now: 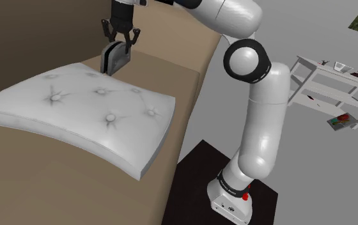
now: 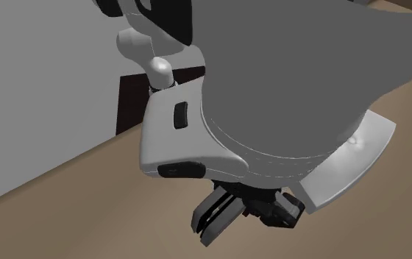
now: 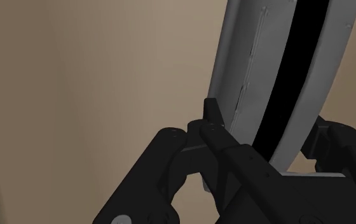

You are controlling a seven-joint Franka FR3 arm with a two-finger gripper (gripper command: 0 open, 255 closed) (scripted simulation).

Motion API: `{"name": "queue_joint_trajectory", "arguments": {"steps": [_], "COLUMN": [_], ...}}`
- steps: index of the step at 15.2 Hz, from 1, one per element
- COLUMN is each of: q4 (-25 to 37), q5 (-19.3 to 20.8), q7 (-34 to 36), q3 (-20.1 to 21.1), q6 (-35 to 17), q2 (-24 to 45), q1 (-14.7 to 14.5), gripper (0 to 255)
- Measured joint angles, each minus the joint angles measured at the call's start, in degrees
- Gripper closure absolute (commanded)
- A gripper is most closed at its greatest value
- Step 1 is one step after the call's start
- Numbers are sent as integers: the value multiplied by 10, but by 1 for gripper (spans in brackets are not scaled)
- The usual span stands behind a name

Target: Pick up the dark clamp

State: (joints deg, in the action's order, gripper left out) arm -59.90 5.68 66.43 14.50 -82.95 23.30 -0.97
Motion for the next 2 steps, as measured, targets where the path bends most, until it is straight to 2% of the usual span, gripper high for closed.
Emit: {"name": "queue_joint_trajectory", "arguments": {"steps": [2], "q4": [27], "q5": [2], "q7": [1], "q3": [0], "q6": [19], "q2": [8], "q1": [-4], "gripper": [255]}}
